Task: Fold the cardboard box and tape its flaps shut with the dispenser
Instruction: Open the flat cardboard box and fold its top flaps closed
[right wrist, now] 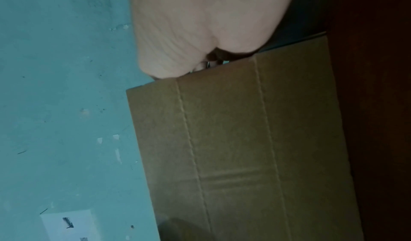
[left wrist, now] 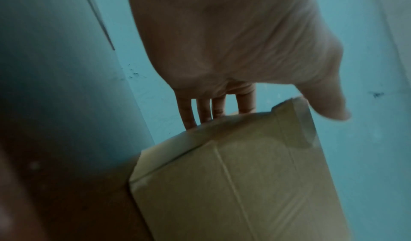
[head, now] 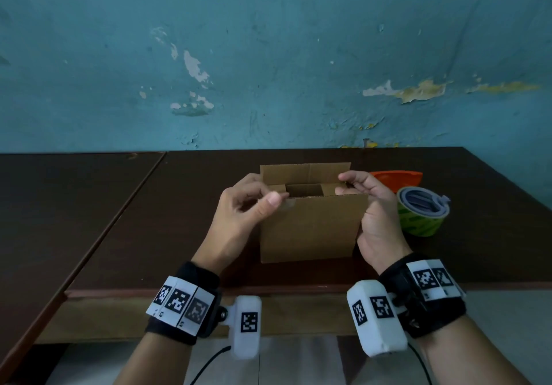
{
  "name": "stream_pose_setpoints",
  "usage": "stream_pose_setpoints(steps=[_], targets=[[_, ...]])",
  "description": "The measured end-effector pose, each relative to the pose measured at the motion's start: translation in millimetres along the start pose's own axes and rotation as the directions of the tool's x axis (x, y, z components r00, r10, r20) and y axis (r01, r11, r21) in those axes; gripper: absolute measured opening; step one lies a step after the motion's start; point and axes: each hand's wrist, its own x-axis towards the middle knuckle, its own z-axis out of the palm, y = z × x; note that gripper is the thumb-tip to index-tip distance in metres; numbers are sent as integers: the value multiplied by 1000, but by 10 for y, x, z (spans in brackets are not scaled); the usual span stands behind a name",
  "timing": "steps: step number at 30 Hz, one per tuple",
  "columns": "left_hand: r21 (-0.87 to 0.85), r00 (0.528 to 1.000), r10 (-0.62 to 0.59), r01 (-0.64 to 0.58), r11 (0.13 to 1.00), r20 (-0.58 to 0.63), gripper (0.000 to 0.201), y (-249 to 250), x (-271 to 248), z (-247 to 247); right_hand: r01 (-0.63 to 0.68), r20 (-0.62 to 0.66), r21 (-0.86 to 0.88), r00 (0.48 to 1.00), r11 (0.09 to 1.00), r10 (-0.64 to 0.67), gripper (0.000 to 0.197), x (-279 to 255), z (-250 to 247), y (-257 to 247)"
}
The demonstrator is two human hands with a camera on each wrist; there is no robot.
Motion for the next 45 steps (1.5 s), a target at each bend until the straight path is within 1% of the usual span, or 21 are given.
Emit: stream_pose_setpoints(steps=[2, 3, 6, 7, 9, 15, 18, 21, 26, 32, 34, 38, 42, 43, 45], targets=[[29, 1000, -7, 7, 1000, -3, 44, 1, 14, 12, 1, 5, 7, 1000, 1000, -1, 29, -1, 3, 3], [33, 1000, -8, 8, 999, -4, 43, 7, 21, 19, 5, 8, 8, 1000, 1000, -5, 29, -1, 5, 3], [26, 1000, -7, 7, 1000, -4, 65, 2, 32, 29, 17, 8, -2, 1000, 1000, -17, 28, -6, 6, -1], [24, 1000, 2, -2, 1000, -4, 69, 3, 35, 28, 19, 8, -3, 1000, 1000, -19, 28, -6, 5, 0], [26, 1000, 10, -10, 1000, 4, 72, 8, 38, 26, 18, 9, -7, 1000, 1000, -18, 28, -6, -1, 1], [16, 1000, -18, 18, 1000, 3, 62, 24, 53, 32, 15, 13, -10, 1000, 1000, -15, 27, -9, 3, 2], [3, 1000, -31, 31, 1000, 0, 63, 30, 51, 37, 16, 10, -18, 1000, 1000, -16, 26, -10, 0, 6], [5, 1000, -30, 30, 1000, -2, 60, 51, 50, 42, 5, 2, -19, 1000, 1000, -5, 23, -12, 5, 18], [-7, 999, -36, 36, 999, 1, 70, 53, 43, 44, 4, 1, -15, 1000, 1000, -3, 22, -14, 9, 20], [4, 999, -53, 53, 999, -5, 55, 82, 59, 56, -2, -9, -43, 1000, 999, 1, 23, 1, -3, 29], [4, 998, -57, 57, 998, -5, 51, 90, 59, 60, 2, -5, -74, 1000, 997, -2, 26, -2, 8, 26], [-16, 997, -71, 70, 997, -7, 55, 89, 55, 67, 12, 4, -127, 1000, 992, -12, 30, -34, 17, 42], [-56, 996, -89, 88, 995, -9, 56, 82, 45, 74, 32, -8, -23, 999, 999, -32, 51, -92, -11, 35], [-54, 996, -86, 85, 995, -11, 55, 71, 48, 76, 56, -1, -16, 998, 998, -56, 49, -102, -6, 32], [-46, 997, -79, 79, 996, -13, 50, 55, 57, 76, 112, 29, -80, 994, 990, -110, 30, -111, 16, 36]])
